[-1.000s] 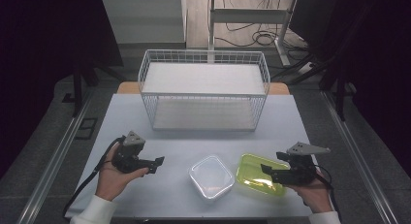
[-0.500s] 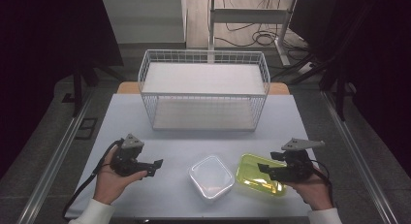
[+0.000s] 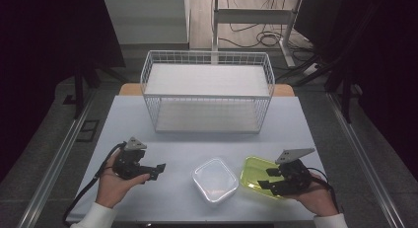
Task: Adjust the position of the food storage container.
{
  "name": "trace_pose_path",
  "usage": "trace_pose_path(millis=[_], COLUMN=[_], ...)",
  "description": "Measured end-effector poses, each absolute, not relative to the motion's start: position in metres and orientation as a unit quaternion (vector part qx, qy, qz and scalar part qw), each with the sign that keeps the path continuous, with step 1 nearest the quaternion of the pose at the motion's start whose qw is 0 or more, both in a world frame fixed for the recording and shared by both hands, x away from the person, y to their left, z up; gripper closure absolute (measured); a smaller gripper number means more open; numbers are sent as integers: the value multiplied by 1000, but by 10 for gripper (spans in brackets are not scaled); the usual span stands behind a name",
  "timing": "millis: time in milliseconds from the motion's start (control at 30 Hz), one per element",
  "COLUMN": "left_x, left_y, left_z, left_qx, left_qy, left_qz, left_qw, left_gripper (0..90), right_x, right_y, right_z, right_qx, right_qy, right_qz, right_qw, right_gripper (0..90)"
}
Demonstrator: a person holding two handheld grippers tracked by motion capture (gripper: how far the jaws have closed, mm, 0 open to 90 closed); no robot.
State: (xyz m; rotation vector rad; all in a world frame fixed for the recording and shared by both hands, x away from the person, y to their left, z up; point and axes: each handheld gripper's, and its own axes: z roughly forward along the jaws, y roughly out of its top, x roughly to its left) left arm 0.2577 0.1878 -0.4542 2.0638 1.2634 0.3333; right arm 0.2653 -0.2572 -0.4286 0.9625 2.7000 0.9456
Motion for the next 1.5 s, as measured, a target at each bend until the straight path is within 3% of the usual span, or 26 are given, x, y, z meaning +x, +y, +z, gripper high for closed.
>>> trace_pose_path(millis=[67,200,233,467,867,1500], left_x=[259,260,260,260,260,260], left_y=[187,187,187,187,185,183], left_z=[-455,-456,-456,-456,-459,-462], left_qx=[794,795,796,798,801,805], left_qy=[487,487,486,486,486,486], left_qz=[126,123,122,121,119,115], left_qw=[341,340,340,336,327,321], left_gripper=[123,122,121,117,116,113], right_x=[262,259,256,252,258,288], right_y=[-254,-252,-251,-244,-239,-247], right_z=[-433,-438,-440,-451,-472,-474], right_qx=[314,307,302,289,288,330], right_qy=[899,905,908,921,932,914], right_qz=[302,293,291,263,220,230], right_qw=[52,33,23,2,-16,43], right_gripper=[582,685,747,876,887,887])
